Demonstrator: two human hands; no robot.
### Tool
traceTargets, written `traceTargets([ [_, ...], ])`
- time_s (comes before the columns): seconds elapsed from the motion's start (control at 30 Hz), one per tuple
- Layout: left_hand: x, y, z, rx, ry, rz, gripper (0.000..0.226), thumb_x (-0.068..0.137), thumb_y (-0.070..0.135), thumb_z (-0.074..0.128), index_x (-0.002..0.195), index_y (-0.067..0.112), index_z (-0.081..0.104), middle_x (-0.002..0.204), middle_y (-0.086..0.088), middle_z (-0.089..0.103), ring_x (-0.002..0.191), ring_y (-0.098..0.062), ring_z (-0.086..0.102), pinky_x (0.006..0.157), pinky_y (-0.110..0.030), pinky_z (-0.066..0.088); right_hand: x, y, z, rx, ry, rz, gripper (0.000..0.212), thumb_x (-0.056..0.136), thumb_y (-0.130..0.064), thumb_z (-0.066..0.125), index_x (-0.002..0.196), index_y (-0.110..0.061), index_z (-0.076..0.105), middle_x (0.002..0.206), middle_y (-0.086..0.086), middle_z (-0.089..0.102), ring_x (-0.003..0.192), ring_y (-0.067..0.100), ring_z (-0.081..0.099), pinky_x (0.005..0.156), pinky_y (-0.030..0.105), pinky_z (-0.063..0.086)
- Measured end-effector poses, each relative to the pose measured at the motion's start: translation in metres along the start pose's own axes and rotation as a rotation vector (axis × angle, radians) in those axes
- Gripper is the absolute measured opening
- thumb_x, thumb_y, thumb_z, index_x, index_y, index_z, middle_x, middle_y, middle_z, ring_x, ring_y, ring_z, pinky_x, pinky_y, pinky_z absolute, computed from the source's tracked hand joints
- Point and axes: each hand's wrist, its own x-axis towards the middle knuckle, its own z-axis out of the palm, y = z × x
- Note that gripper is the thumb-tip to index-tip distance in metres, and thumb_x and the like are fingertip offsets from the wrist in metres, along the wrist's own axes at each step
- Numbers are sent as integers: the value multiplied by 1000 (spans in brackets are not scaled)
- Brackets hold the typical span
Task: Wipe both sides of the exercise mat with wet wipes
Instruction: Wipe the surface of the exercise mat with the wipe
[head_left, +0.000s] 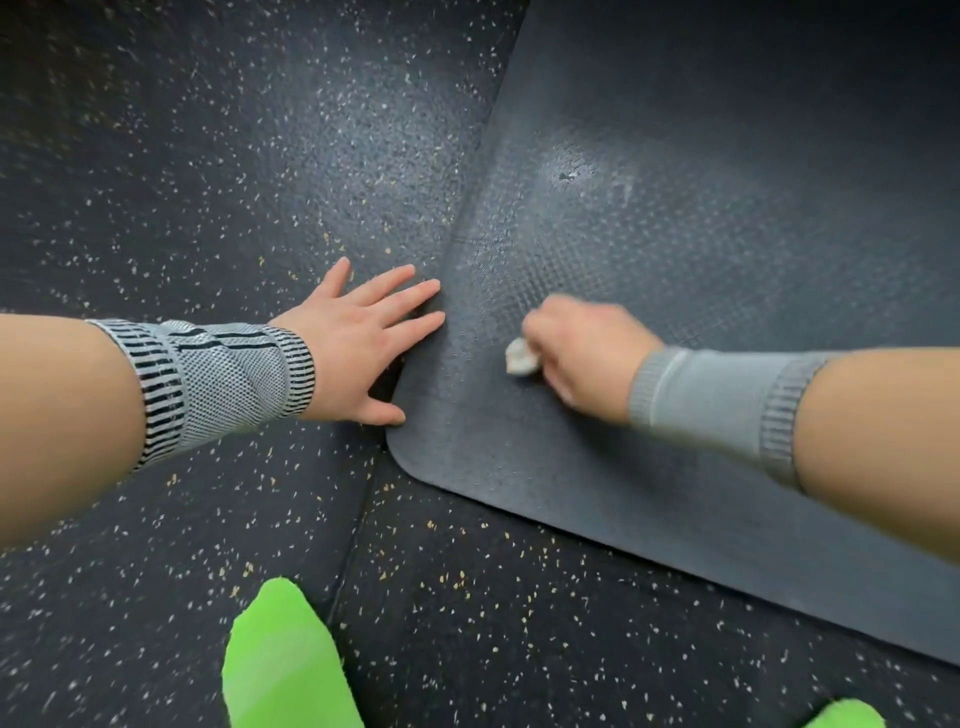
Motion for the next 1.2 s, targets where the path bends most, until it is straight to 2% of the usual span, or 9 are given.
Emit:
traceTargets([
  [0.1, 0, -2, 1, 0, 17, 0, 107, 80, 81, 42, 155, 25, -10, 161, 0, -23, 149, -23, -20, 119, -59, 4, 6, 13, -5, 16, 78, 137, 19, 88, -17, 50, 107, -15, 51, 109, 7, 49, 94, 33, 57, 77, 37, 43],
  [0.23, -2, -4, 3, -15, 14, 0, 108, 80, 81, 42, 155, 25, -11, 161, 2, -22, 149, -22, -20, 117, -59, 2, -34, -66, 24, 76, -199, -328, 28, 88, -14, 53, 116, -20, 50, 107, 4, 46, 88, 29, 57, 73, 36, 46],
  [0.3, -3, -5, 5, -22, 12, -1, 108, 80, 80, 43, 155, 24, -11, 161, 3, -21, 149, -22, -20, 117, -59, 3, -35, -75, 25, 41, -267, -405, 28, 89, -15, 53, 117, -18, 49, 108, 4, 46, 91, 28, 57, 76, 38, 48],
  [0.53, -7, -6, 8, -12, -2, 20, 110, 80, 81, 44, 155, 23, -13, 162, 7, -21, 148, -21, -22, 117, -60, 3, 15, -7, -4, -5, 46, 47, 18, 90, -16, 47, 108, -14, 50, 110, 7, 49, 93, 32, 58, 76, 37, 43],
  [0.73, -7, -5, 7, -6, -6, 17, 109, 82, 78, 45, 155, 20, -11, 162, 6, -19, 148, -22, -21, 116, -61, 3, -14, -85, 19, -4, -227, -406, 26, 90, -14, 51, 116, -18, 51, 110, 4, 46, 90, 29, 59, 74, 38, 48],
  [0.93, -7, -5, 9, -13, -8, 7, 111, 83, 78, 44, 154, 17, -15, 162, 4, -21, 148, -22, -23, 117, -61, 3, 40, -7, -11, -2, 63, 137, 19, 88, -16, 50, 107, -14, 51, 110, 9, 49, 96, 35, 57, 75, 36, 42],
  [1.0, -7, -7, 9, -19, 1, 2, 111, 82, 78, 45, 155, 17, -13, 162, 4, -21, 148, -22, -23, 117, -61, 3, 33, -24, -4, 29, 30, 57, 18, 87, -15, 51, 105, -19, 51, 108, 6, 49, 93, 34, 58, 74, 36, 43],
  [1.13, -8, -8, 11, -18, 2, 4, 111, 82, 77, 46, 155, 16, -12, 162, 3, -20, 148, -23, -22, 117, -61, 3, -6, -96, 17, 36, -257, -399, 28, 88, -14, 55, 114, -20, 49, 109, 4, 45, 88, 28, 58, 71, 36, 45],
  [1.2, -8, -6, 12, -10, 3, 11, 111, 82, 77, 46, 155, 16, -11, 162, 3, -19, 148, -23, -22, 117, -62, 3, 3, -91, 14, -15, -239, -405, 27, 89, -15, 54, 115, -18, 48, 112, 4, 46, 93, 28, 58, 75, 37, 45],
])
